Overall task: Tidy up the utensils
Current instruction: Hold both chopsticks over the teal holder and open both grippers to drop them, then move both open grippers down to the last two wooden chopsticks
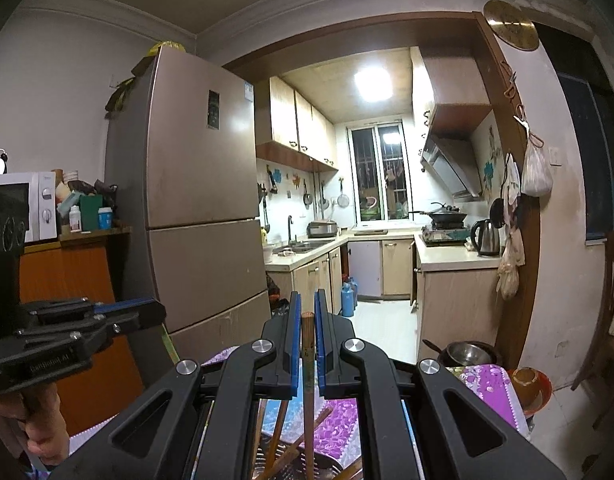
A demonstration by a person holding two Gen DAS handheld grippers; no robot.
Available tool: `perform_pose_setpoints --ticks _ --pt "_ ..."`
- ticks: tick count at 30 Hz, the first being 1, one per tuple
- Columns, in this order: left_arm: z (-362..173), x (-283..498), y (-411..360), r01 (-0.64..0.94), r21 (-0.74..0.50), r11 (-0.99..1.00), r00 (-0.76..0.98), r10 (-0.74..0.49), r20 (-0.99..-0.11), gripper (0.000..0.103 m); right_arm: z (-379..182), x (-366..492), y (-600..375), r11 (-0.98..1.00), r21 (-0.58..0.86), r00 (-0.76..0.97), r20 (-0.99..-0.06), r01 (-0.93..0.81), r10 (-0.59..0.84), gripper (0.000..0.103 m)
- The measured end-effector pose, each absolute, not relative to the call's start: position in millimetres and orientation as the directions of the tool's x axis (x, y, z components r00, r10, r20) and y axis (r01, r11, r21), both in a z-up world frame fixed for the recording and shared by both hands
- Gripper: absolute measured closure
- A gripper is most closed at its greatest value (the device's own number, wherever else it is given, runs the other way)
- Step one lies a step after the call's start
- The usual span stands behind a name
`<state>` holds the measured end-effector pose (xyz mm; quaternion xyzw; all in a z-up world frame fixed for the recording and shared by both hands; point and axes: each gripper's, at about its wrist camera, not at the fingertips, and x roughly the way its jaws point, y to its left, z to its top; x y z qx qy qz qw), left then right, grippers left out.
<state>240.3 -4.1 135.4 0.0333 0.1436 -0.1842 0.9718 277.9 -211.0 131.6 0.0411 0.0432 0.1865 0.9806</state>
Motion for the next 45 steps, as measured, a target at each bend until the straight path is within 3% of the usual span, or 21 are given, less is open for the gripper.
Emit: perform_pose_setpoints --ticks 12,20,25,29,37,42,45 --pt "124 251 -3 0.372 0.000 0.928 0.879 -0.352 -0.322 0.098 123 285 -210 0.926 0.095 0.920 -0.116 -0.366 0.375 0.095" --pt "128 249 -1 0.358 -0.007 0.934 0.883 -0.342 -0.321 0.096 128 274 -211 0.927 0.090 0.922 -0.104 -0.365 0.373 0.081" --pt "136 236 6 0.351 -0.010 0.936 0.894 -0.338 -0.293 0.075 137 259 -207 0.927 0.081 0.923 -0.089 -0.367 0.374 0.065" --pt "144 215 17 0.341 -0.003 0.940 0.908 -0.330 -0.260 0.066 143 240 -198 0.925 0.066 0.922 -0.073 -0.375 0.379 0.055" --pt "130 142 77 0.270 0.064 0.961 0.949 -0.254 -0.189 0.041 125 160 -169 0.934 0.059 0.932 -0.069 -0.353 0.356 0.014" --pt "80 86 143 0.168 0.105 0.980 0.970 -0.146 -0.195 0.029 56 87 -128 0.926 0.080 0.913 -0.158 -0.369 0.377 0.009" --pt "37 64 177 0.127 0.105 0.986 0.962 -0.097 -0.256 0.027 -3 54 -100 0.923 0.107 0.888 -0.254 -0.369 0.385 0.009"
